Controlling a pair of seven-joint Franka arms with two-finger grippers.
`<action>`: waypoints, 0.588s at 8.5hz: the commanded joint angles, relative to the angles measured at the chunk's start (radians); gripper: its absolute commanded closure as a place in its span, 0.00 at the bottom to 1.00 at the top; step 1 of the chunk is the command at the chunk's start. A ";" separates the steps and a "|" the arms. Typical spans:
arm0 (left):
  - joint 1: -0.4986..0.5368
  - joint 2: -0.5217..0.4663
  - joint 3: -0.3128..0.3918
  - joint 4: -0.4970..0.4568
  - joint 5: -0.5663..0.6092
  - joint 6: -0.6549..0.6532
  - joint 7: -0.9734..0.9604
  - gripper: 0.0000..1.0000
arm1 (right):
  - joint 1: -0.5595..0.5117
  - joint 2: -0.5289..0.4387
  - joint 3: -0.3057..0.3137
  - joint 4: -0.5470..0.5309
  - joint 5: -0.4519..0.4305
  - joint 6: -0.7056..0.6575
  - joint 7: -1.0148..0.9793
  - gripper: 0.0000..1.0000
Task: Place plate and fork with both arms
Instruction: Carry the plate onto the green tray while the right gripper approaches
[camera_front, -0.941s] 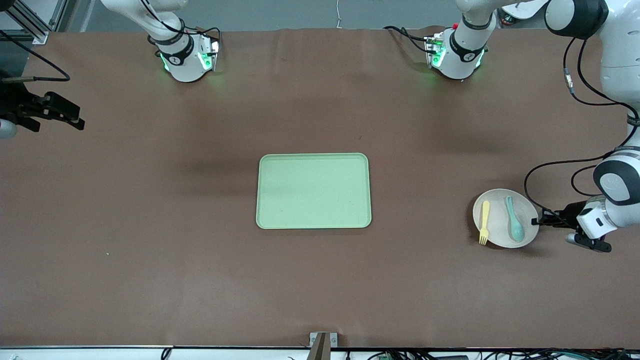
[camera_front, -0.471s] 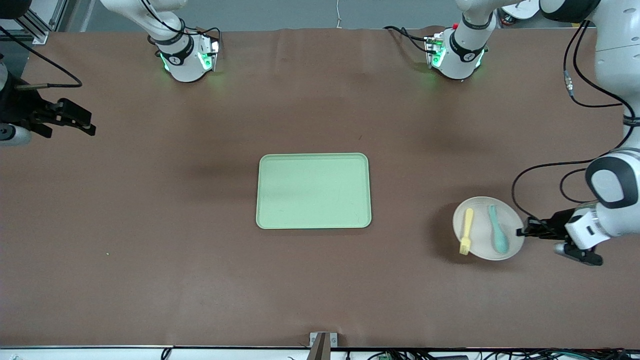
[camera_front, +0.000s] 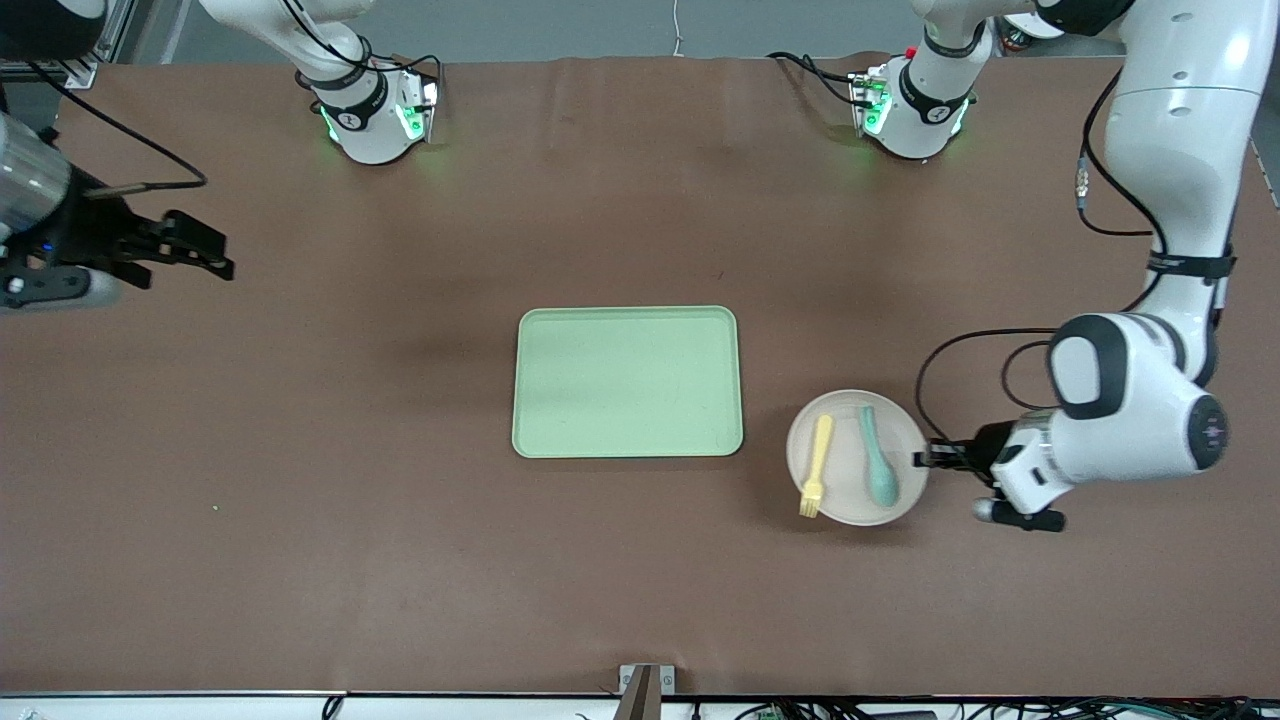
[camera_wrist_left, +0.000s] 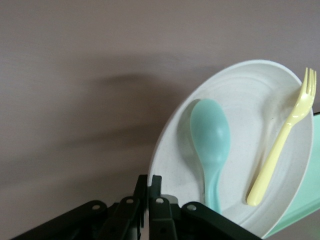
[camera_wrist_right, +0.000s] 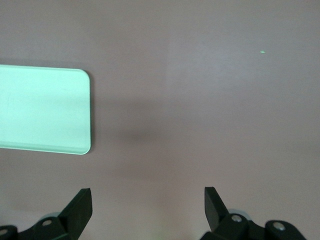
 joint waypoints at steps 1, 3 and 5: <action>-0.072 -0.001 -0.027 -0.004 -0.046 0.023 -0.121 1.00 | 0.075 0.038 -0.005 -0.013 0.039 0.050 0.058 0.01; -0.190 0.014 -0.027 -0.042 -0.075 0.136 -0.230 1.00 | 0.200 0.129 -0.005 -0.019 0.039 0.148 0.205 0.01; -0.265 0.002 -0.028 -0.157 -0.078 0.292 -0.304 1.00 | 0.311 0.181 -0.006 -0.071 0.038 0.304 0.370 0.01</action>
